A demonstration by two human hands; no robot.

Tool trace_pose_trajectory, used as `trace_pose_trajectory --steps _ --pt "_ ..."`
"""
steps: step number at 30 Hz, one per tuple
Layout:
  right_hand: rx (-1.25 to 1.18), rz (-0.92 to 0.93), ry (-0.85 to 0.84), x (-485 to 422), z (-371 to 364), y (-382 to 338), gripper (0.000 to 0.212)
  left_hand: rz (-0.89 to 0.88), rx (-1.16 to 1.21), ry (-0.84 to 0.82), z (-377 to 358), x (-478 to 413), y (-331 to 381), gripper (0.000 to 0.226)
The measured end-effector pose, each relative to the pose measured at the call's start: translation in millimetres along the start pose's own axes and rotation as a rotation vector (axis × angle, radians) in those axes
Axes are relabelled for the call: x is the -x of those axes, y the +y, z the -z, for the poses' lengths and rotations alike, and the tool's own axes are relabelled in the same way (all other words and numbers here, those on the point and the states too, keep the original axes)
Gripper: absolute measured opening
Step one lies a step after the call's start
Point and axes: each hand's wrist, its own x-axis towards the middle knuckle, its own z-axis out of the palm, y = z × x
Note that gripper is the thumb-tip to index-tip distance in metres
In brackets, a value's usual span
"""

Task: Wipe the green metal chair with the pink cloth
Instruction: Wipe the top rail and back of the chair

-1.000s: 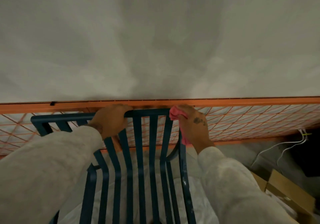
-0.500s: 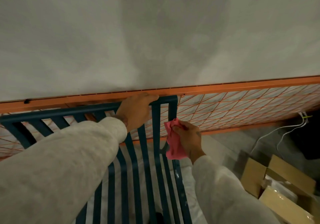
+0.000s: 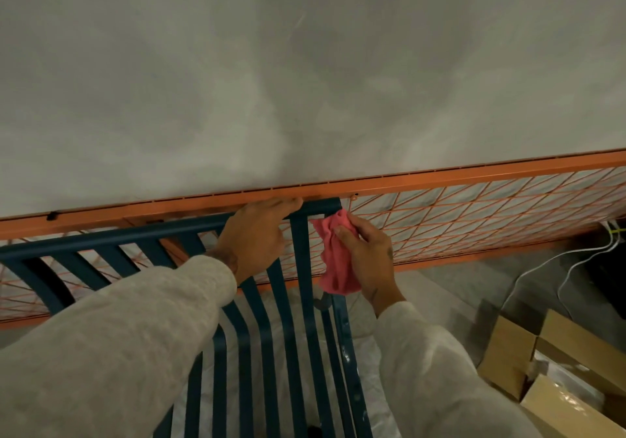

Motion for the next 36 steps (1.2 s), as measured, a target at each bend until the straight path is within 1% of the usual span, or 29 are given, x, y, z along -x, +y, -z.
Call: trace_pose_trajectory --steps 2,4,9,12,16,18,20,22,24,26,27,28,29,31,33,35,36 --pt "-0.006 -0.042 -0.018 5.7 2.8 9.1 0.036 -0.007 -0.007 -0.005 -0.5 0.0 -1.1 0.064" --pt "0.017 -0.042 -0.051 4.1 5.7 6.5 0.036 -0.011 -0.014 0.000 -1.1 -0.9 -1.9 0.064" --pt "0.007 0.094 -0.127 -10.1 3.0 -44.9 0.032 -0.052 -0.023 0.028 -2.3 0.3 0.5 0.068" --pt "0.010 0.138 -0.151 -11.5 -0.8 -57.0 0.032 -0.106 -0.016 0.061 -2.3 0.2 1.9 0.069" --pt "-0.057 0.077 -0.124 -8.0 7.7 -30.2 0.036 -0.083 -0.045 0.057 -6.8 -0.8 -3.1 0.065" --pt "-0.005 0.014 -0.114 -2.5 13.7 -12.9 0.037 -0.063 -0.038 0.045 -9.1 -0.9 -6.2 0.062" --pt "0.021 -0.019 -0.111 2.2 23.4 2.0 0.031 -0.051 -0.010 0.039 -11.4 -1.6 -7.2 0.059" --pt "-0.090 -0.041 -0.100 10.5 35.0 5.1 0.025 -0.076 -0.009 0.089 -14.9 1.9 -6.5 0.053" --pt "-0.216 -0.058 -0.089 16.2 51.0 6.3 0.022 -0.140 -0.066 0.193 -22.6 14.3 -2.9 0.044" --pt "-0.239 -0.054 -0.074 20.7 65.3 8.3 0.022 -0.205 -0.066 0.244 -36.6 34.1 2.0 0.041" --pt "-0.221 -0.037 -0.060 22.1 71.3 10.8 0.023 -0.216 -0.013 0.230 -47.6 44.1 4.7 0.041" --pt "-0.174 -0.004 -0.044 22.5 76.1 14.4 0.022 -0.187 0.077 0.183 -60.0 53.0 8.3 0.040" --pt "-0.114 0.031 -0.034 23.9 77.4 15.7 0.022 -0.118 0.186 0.121 -71.9 60.5 12.1 0.041" --pt "0.030 0.109 -0.032 27.2 70.7 14.1 0.021 0.091 0.382 0.045 -90.1 68.0 18.0 0.046" --pt "0.208 0.225 -0.031 27.4 57.0 17.1 0.023 0.286 0.514 0.011 -97.9 64.5 20.3 0.049" --pt "0.473 0.393 -0.027 19.8 38.9 31.4 0.024 0.355 0.611 -0.007 -100.0 50.7 18.3 0.054" --pt "0.559 0.439 -0.041 16.8 29.4 40.0 0.023 0.365 0.649 -0.022 -100.2 41.8 17.4 0.058"
